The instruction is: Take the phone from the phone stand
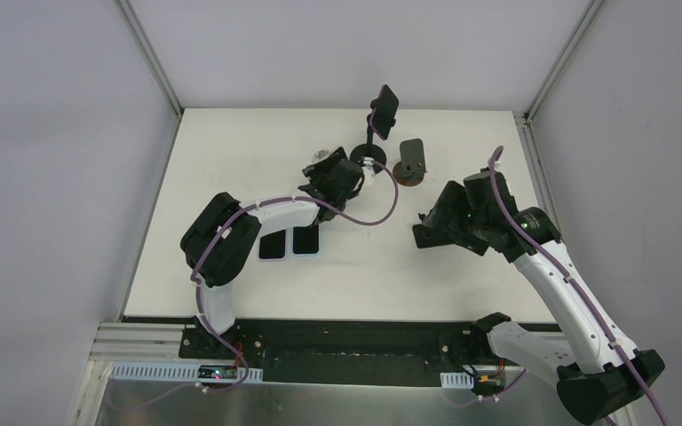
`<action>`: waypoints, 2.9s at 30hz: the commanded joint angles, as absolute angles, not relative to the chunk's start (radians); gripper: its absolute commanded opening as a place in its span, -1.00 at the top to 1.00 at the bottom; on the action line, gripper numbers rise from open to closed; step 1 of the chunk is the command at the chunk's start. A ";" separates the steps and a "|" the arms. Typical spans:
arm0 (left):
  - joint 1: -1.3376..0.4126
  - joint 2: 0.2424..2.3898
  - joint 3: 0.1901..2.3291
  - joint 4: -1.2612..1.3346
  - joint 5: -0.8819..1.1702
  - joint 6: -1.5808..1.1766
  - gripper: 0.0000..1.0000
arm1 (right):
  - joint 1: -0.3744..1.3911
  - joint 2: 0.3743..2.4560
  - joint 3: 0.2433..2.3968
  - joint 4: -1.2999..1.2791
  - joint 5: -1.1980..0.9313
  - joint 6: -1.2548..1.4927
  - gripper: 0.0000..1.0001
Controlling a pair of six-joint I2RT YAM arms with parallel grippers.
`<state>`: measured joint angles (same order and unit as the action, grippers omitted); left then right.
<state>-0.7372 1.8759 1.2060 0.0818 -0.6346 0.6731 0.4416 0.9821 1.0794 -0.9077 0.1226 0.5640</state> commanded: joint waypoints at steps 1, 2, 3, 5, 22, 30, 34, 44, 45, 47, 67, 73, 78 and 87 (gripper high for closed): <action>-0.768 1.827 1.191 0.141 -0.729 0.667 1.00 | 0.436 0.978 1.061 -0.893 0.119 0.572 -0.96; -0.774 1.826 1.187 0.141 -0.735 0.659 1.00 | 0.436 0.975 1.059 -0.893 0.119 0.572 -0.96; -0.778 1.824 1.182 0.141 -0.740 0.654 1.00 | 0.437 0.974 1.056 -0.893 0.120 0.572 -0.96; -0.790 1.821 1.171 0.141 -0.748 0.647 1.00 | 0.437 0.973 1.054 -0.893 0.121 0.572 -0.96; -0.900 1.817 1.124 0.141 -0.846 0.553 1.00 | 0.436 0.966 1.040 -0.891 0.115 0.578 -0.96; -0.934 1.841 1.148 0.141 -0.958 0.541 1.00 | 0.436 0.961 1.030 -0.891 0.112 0.579 -0.96; -0.955 1.836 1.146 0.141 -0.997 0.519 1.00 | 0.436 0.957 1.026 -0.891 0.113 0.580 -0.96; -1.044 1.848 1.116 0.140 -1.106 0.446 1.00 | 0.436 0.954 1.019 -0.895 0.106 0.581 -0.96; -1.051 1.847 1.113 0.139 -1.115 0.439 1.00 | 0.436 0.955 1.019 -0.896 0.108 0.582 -0.96; -1.065 1.843 1.104 0.138 -1.124 0.417 1.00 | 0.437 0.954 1.017 -0.897 0.109 0.582 -0.96; -1.180 1.835 1.088 -0.148 -1.061 -0.039 1.00 | 0.437 0.962 1.016 -0.899 0.102 0.583 -0.96; -1.185 1.822 1.073 -0.194 -0.960 -0.179 1.00 | 0.436 0.966 1.012 -0.897 0.103 0.581 -0.96; -1.190 1.809 1.066 -0.204 -0.902 -0.242 1.00 | 0.436 0.968 1.012 -0.894 0.102 0.582 -0.96; -1.191 1.842 1.157 -0.356 -0.774 -0.470 1.00 | 0.436 0.958 1.012 -0.899 0.108 0.591 -0.96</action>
<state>-1.1660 1.8416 1.0828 -0.2516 -0.9375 -0.3141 0.4416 0.9714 1.0164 -0.8970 0.1116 0.5728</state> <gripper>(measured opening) 0.746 0.980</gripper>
